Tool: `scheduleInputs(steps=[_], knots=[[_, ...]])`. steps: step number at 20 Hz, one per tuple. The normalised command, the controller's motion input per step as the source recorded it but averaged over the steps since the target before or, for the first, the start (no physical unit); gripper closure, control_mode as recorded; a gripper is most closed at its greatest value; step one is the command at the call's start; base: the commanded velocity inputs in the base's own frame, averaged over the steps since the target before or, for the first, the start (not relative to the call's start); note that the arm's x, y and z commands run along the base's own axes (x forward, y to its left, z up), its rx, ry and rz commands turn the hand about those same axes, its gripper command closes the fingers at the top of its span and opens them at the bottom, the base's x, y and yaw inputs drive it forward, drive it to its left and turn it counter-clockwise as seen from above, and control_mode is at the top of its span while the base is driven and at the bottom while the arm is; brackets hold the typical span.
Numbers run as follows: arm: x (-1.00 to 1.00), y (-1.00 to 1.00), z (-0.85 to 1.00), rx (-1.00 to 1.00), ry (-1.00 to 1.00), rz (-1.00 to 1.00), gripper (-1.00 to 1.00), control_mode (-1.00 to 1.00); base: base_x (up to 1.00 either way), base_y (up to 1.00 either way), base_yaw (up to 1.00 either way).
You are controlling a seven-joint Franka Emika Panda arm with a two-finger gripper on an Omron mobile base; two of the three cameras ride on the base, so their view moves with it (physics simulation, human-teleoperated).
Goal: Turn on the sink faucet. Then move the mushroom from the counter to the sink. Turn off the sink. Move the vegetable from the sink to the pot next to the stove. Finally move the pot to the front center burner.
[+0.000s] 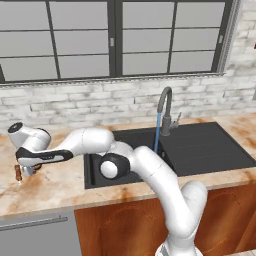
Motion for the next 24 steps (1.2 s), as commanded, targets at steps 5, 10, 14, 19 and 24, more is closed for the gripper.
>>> scheduleInputs(steps=[5, 10, 14, 19, 24], knots=[[0.03, 0.17, -0.15, 0.0, 0.0, 0.01, 1.0, -1.0, 0.0, 0.0, 0.0], [0.05, -0.01, -0.2, 0.0, 0.03, 0.0, 1.0, -1.0, 0.0, 0.0, 0.0], [-0.01, -0.28, 0.19, 0.0, -0.02, 0.0, 1.0, -1.0, 0.0, 0.0, 0.0], [0.0, -0.57, 0.27, 0.0, -0.06, -0.04, 1.0, -1.0, 0.0, 0.0, 0.0], [-0.28, -0.7, 0.0, 0.0, -0.01, -0.08, 1.0, -1.0, 0.0, 0.0, 0.0]])
